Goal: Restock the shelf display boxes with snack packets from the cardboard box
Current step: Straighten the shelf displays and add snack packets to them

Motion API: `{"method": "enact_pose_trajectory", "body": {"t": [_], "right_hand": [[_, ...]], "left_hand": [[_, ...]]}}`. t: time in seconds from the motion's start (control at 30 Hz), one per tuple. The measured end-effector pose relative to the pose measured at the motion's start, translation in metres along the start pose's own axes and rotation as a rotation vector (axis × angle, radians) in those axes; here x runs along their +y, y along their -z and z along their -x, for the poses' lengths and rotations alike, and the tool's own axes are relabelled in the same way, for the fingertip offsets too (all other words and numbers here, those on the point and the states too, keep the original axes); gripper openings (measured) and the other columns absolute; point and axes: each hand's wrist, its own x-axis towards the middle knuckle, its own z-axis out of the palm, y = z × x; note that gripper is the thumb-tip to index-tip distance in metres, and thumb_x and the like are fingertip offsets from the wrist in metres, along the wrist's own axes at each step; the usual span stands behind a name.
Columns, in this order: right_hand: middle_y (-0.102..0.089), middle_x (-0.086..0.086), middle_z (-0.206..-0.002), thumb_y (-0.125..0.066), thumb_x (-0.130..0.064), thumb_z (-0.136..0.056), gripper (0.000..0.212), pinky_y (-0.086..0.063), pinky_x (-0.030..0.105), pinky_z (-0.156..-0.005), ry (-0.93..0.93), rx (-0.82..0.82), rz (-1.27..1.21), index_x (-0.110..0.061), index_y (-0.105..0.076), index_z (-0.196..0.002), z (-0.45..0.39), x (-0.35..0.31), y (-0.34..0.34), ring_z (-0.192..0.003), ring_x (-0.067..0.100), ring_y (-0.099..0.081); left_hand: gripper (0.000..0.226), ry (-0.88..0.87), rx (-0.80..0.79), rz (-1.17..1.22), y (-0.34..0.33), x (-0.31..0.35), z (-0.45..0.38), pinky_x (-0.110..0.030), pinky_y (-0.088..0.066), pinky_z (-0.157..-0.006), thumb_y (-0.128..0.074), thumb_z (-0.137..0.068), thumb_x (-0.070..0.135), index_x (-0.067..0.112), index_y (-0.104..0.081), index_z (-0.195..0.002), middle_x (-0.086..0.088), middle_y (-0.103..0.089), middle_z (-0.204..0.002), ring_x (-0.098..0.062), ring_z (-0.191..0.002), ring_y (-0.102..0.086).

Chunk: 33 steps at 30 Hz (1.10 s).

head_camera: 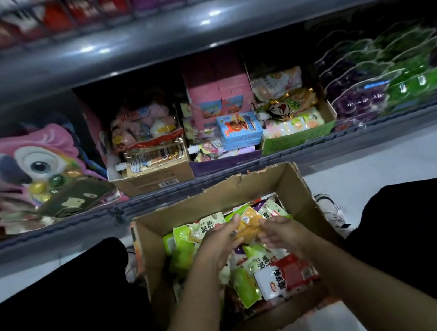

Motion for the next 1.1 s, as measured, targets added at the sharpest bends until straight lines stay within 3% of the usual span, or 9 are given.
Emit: {"method": "enact_pose_trajectory", "body": {"t": [0.13,0.2,0.27,0.37,0.5,0.6,0.7,0.87,1.1], "right_hand": [[-0.065,0.014,-0.082,-0.059,-0.016,-0.091,0.014,-0.052,0.021,-0.061,0.078,0.035,-0.158,-0.007,-0.056,-0.081,0.023,-0.025,-0.001,-0.071,0.019,-0.062],[-0.068,0.016,-0.086,-0.064,-0.015,-0.087,0.015,-0.052,0.022,-0.063,0.143,0.047,-0.169,-0.002,-0.059,-0.090,0.038,-0.036,0.000,-0.073,0.019,-0.064],[-0.070,0.017,-0.090,-0.072,-0.012,-0.079,0.024,-0.051,0.022,-0.062,0.207,0.066,-0.175,0.001,-0.061,-0.096,0.053,-0.049,0.000,-0.073,0.019,-0.065],[-0.066,0.009,-0.075,-0.075,0.000,-0.074,0.018,-0.052,0.021,-0.060,0.276,0.130,-0.183,-0.005,-0.058,-0.079,0.075,-0.074,0.000,-0.064,0.017,-0.060],[-0.066,0.011,-0.079,-0.076,0.001,-0.073,0.019,-0.051,0.027,-0.068,0.404,0.153,-0.148,-0.008,-0.059,-0.077,0.107,-0.107,0.000,-0.071,0.020,-0.061],[-0.062,0.010,-0.072,-0.075,0.001,-0.074,0.019,-0.051,0.025,-0.066,0.558,0.151,-0.024,-0.010,-0.059,-0.075,0.133,-0.134,0.005,-0.068,0.020,-0.061],[-0.062,0.013,-0.075,-0.076,-0.002,-0.073,0.019,-0.052,0.034,-0.076,0.738,0.148,0.117,-0.012,-0.060,-0.076,0.155,-0.166,0.011,-0.077,0.028,-0.064],[-0.060,0.012,-0.076,-0.078,-0.006,-0.072,0.020,-0.047,0.020,-0.063,0.988,0.089,0.261,-0.014,-0.061,-0.079,0.189,-0.223,0.021,-0.070,0.017,-0.054],[-0.061,0.002,-0.079,-0.076,-0.007,-0.074,0.022,-0.049,0.031,-0.075,1.094,0.062,0.243,-0.021,-0.061,-0.083,0.195,-0.265,0.046,-0.074,0.019,-0.056]], "left_hand": [[0.041,-0.137,-0.042,-0.060,-0.008,0.023,0.038,-0.016,-0.049,-0.075,-0.051,-0.093,0.040,0.005,-0.065,-0.108,-0.001,-0.066,-0.105,-0.012,-0.098,-0.061],[0.030,-0.241,-0.030,-0.171,-0.012,0.029,0.054,-0.023,-0.048,-0.090,-0.049,-0.096,0.032,0.012,-0.066,-0.112,0.001,-0.066,-0.110,-0.011,-0.100,-0.061],[0.021,-0.339,-0.019,-0.277,-0.016,0.036,0.070,-0.020,-0.047,-0.088,-0.054,-0.094,0.020,0.022,-0.064,-0.113,0.005,-0.063,-0.116,-0.002,-0.096,-0.058],[0.038,-0.439,0.019,-0.319,-0.023,0.047,0.092,-0.012,-0.042,-0.068,-0.059,-0.090,0.008,0.028,-0.056,-0.123,0.008,-0.055,-0.122,0.000,-0.094,-0.055],[0.059,-0.551,0.108,-0.212,-0.032,0.063,0.121,-0.024,-0.052,-0.075,-0.066,-0.084,0.001,0.026,-0.045,-0.133,0.003,-0.055,-0.122,-0.013,-0.098,-0.060],[0.065,-0.631,0.116,-0.138,-0.035,0.078,0.139,-0.035,-0.055,-0.080,-0.072,-0.078,0.002,0.028,-0.045,-0.131,0.003,-0.064,-0.109,-0.017,-0.093,-0.066],[0.062,-0.690,0.102,-0.134,-0.035,0.100,0.156,-0.028,-0.055,-0.068,-0.076,-0.074,0.004,0.026,-0.048,-0.125,-0.002,-0.069,-0.105,-0.018,-0.089,-0.069],[0.033,-0.809,0.051,-0.210,-0.045,0.153,0.192,-0.018,-0.053,-0.062,-0.067,-0.082,0.003,0.010,-0.059,-0.114,-0.004,-0.072,-0.092,-0.009,-0.075,-0.070],[0.011,-0.889,0.067,-0.390,-0.064,0.226,0.218,-0.017,-0.045,-0.050,-0.068,-0.085,0.019,0.015,-0.066,-0.095,-0.003,-0.073,-0.089,-0.009,-0.065,-0.065]]}}
